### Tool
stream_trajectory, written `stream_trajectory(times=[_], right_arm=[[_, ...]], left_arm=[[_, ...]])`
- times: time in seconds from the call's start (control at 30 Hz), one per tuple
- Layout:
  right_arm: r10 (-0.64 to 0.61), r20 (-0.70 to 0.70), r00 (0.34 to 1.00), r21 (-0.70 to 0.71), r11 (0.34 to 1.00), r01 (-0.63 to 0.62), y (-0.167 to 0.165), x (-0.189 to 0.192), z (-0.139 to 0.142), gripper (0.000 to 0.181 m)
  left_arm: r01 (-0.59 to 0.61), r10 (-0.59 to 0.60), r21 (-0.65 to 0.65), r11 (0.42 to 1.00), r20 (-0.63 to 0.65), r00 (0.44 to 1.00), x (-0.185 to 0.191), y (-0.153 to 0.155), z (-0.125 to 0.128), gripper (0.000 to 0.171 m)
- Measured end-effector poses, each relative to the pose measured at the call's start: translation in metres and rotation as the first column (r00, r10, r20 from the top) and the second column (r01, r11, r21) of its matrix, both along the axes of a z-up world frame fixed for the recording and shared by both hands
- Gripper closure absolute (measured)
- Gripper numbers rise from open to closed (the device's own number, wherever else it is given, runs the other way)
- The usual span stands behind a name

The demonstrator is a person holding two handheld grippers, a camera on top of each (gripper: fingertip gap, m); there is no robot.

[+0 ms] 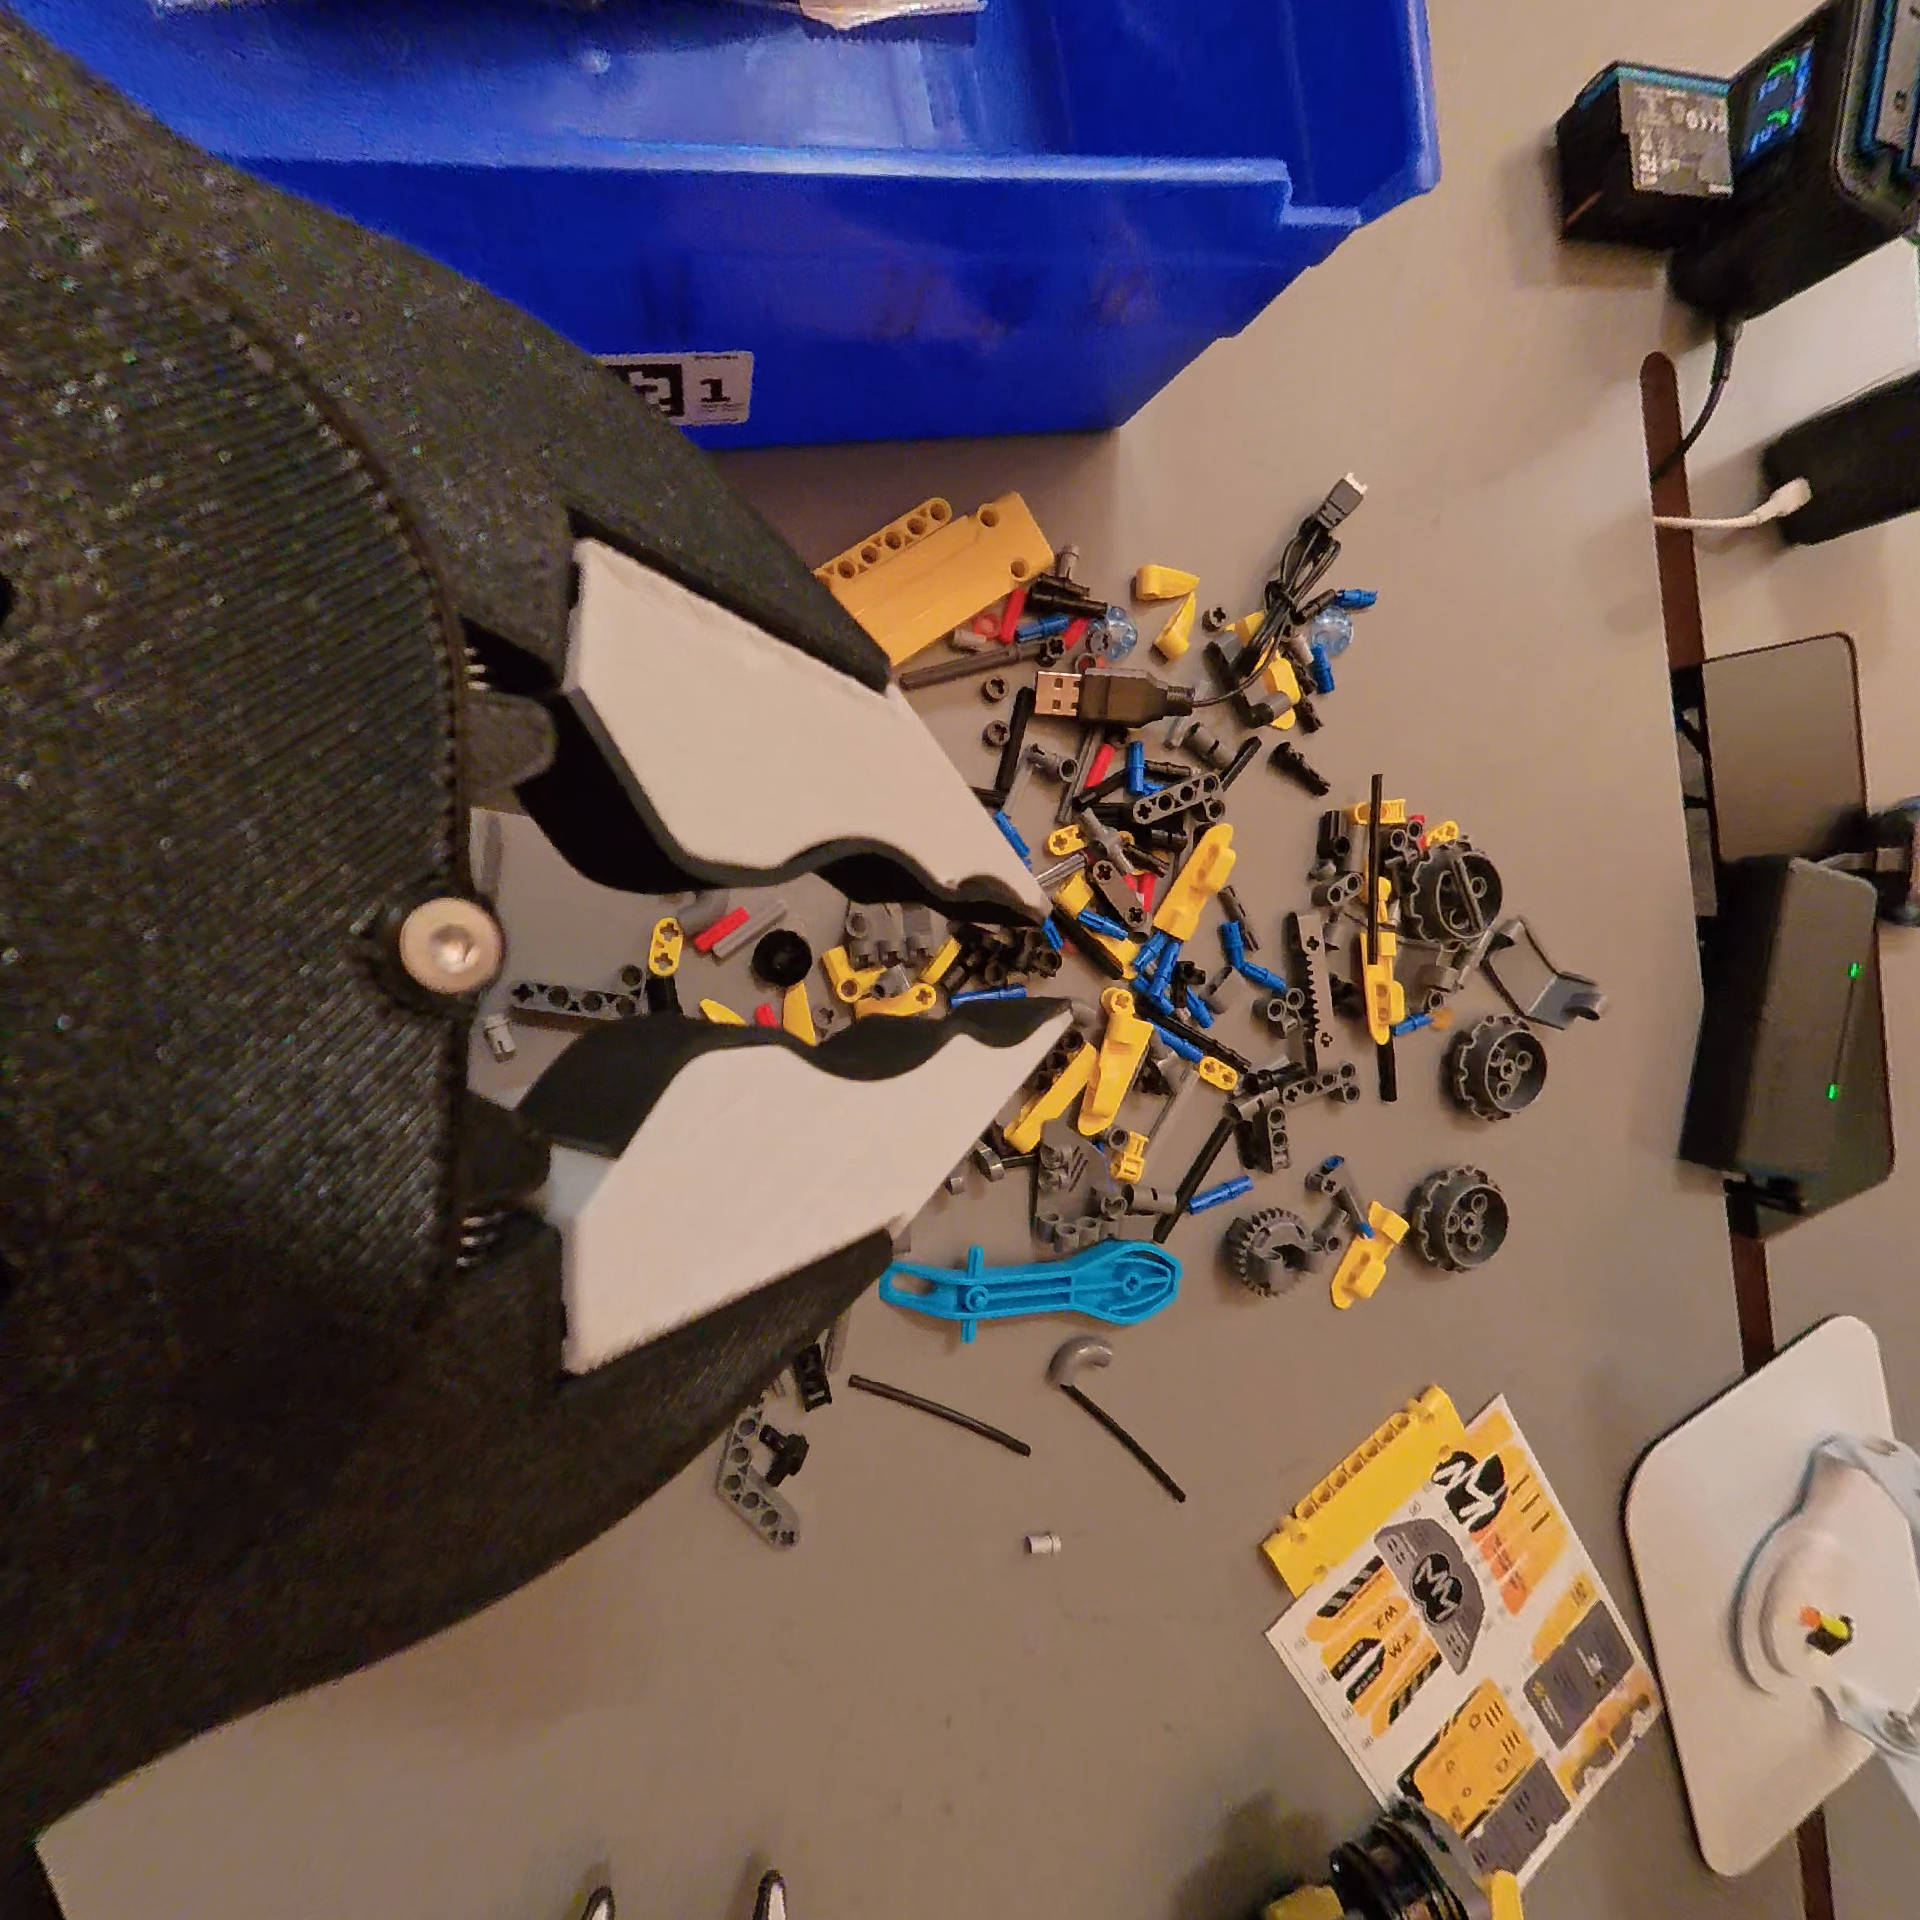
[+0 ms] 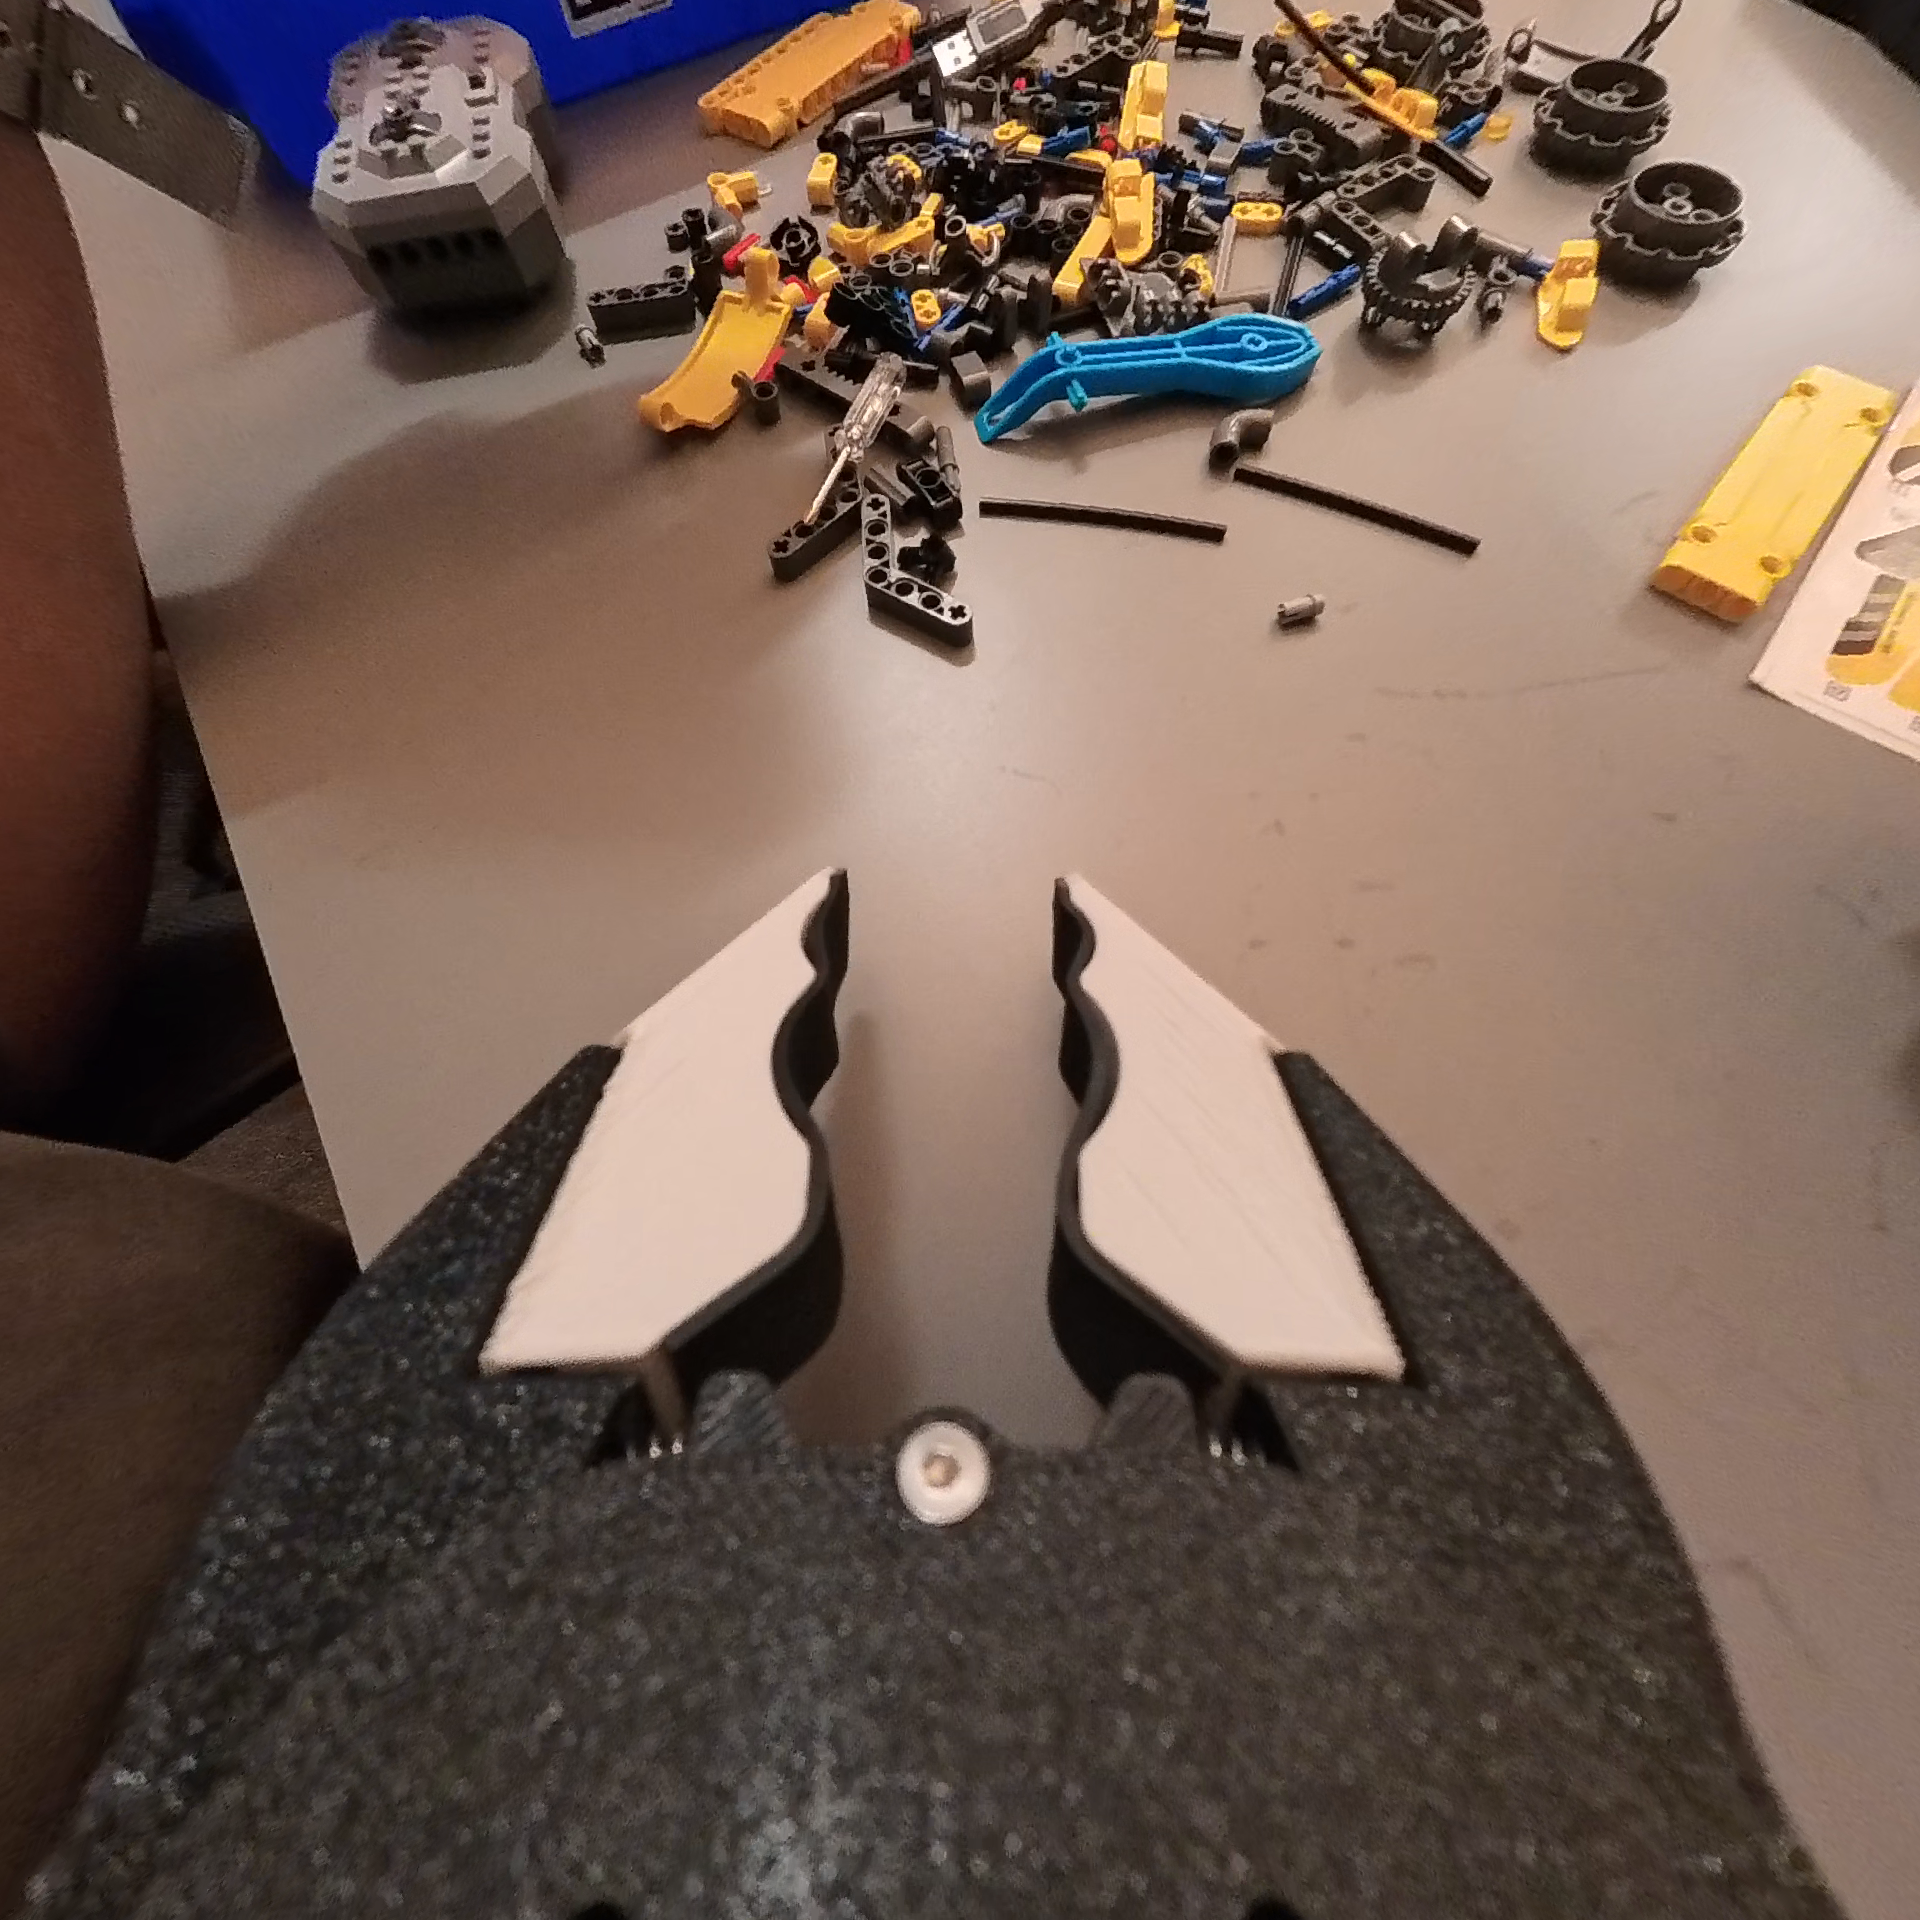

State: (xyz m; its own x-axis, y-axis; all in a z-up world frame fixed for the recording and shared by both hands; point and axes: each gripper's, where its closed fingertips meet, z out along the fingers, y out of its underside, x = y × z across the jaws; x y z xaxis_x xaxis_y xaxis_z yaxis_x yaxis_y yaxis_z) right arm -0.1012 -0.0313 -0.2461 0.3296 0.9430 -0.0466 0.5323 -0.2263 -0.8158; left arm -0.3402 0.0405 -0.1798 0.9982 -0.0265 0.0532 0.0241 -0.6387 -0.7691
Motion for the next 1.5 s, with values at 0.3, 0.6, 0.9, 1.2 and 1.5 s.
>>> stream_trajectory(times=[0.3, 0.6, 0.9, 1.2, 1.5], right_arm=[[-0.004, -0.002, 1.000, -0.010, 1.000, 0.004, 0.000, 0.000, 0.000, 0.142], [-0.001, 0.006, 1.000, -0.008, 1.000, 0.001, 0.000, -0.001, -0.002, 0.141], [-0.002, 0.010, 1.000, -0.007, 1.000, 0.002, 0.001, -0.006, -0.004, 0.141], [-0.001, 0.012, 1.000, -0.007, 1.000, 0.001, 0.000, -0.011, -0.006, 0.141], [-0.002, 0.015, 1.000, -0.006, 1.000, 0.002, 0.002, -0.013, -0.008, 0.141]], left_arm=[[-0.020, 0.019, 0.009, 1.000, 0.009, 1.000, -0.009, -0.006, 0.003, 0.158], [-0.038, 0.038, 0.016, 0.999, -0.012, 0.999, -0.012, -0.008, 0.006, 0.158], [-0.055, 0.056, 0.030, 0.998, -0.025, 0.998, -0.016, -0.009, 0.009, 0.155], [-0.066, 0.067, 0.048, 0.997, -0.026, 0.997, -0.018, -0.009, 0.012, 0.153], [-0.064, 0.066, 0.042, 0.997, -0.033, 0.997, -0.017, -0.008, 0.011, 0.152]])
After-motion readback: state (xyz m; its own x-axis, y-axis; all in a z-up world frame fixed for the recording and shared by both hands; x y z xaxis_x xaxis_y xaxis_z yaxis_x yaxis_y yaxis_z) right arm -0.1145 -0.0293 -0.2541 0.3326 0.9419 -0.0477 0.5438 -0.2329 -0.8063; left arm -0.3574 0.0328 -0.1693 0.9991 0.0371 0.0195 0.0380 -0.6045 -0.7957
